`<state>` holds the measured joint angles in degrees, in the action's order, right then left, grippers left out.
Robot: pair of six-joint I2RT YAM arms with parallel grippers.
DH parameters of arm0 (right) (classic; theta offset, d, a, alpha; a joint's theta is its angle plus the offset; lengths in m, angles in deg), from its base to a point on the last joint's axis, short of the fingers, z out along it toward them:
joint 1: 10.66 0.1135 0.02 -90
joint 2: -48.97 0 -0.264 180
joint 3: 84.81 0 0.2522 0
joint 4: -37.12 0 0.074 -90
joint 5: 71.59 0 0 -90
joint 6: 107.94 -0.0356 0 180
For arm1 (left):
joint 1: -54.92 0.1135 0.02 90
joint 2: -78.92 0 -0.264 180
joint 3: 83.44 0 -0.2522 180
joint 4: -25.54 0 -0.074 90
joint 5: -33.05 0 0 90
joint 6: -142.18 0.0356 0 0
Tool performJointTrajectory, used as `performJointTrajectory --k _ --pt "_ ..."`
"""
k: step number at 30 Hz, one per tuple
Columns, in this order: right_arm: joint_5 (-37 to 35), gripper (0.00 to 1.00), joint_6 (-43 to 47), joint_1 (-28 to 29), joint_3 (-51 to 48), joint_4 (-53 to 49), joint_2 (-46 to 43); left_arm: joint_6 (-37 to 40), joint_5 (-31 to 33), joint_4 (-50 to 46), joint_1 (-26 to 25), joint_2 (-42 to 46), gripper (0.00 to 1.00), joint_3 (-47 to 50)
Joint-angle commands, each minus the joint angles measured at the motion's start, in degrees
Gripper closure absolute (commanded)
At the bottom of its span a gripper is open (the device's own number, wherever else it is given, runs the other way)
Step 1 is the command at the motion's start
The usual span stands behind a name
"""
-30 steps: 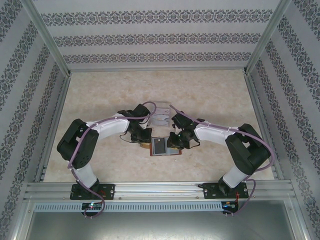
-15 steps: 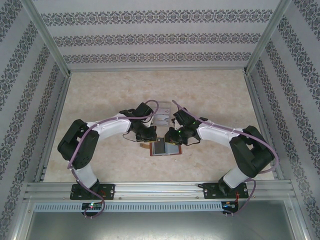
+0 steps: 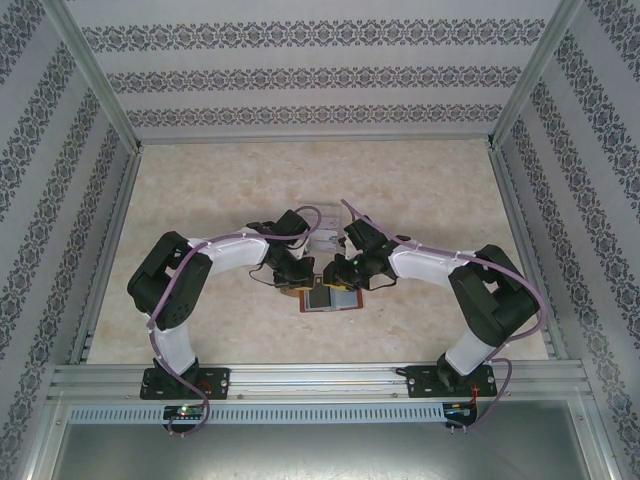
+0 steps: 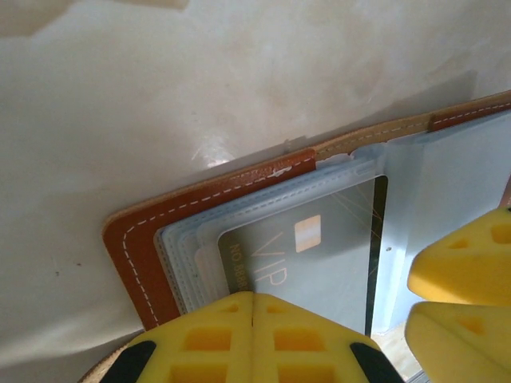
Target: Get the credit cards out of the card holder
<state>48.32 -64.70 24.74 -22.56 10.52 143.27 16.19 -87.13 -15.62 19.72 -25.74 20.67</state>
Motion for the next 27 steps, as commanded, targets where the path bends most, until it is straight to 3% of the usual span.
performJointTrajectory --k 1,17,27 --pt "1.16 0.71 -0.79 0.10 0.73 1.07 1.01 1.40 1.43 -1.98 -0.48 -1.22 0.97 0.08" --pt "1.92 0.75 -1.07 0.64 1.17 2.00 3.35 1.50 1.36 -1.87 -0.48 -1.32 0.97 0.25" --pt "-4.45 0.67 1.83 0.73 2.44 -5.01 3.04 2.12 2.59 -3.06 -0.40 0.11 0.97 0.34"
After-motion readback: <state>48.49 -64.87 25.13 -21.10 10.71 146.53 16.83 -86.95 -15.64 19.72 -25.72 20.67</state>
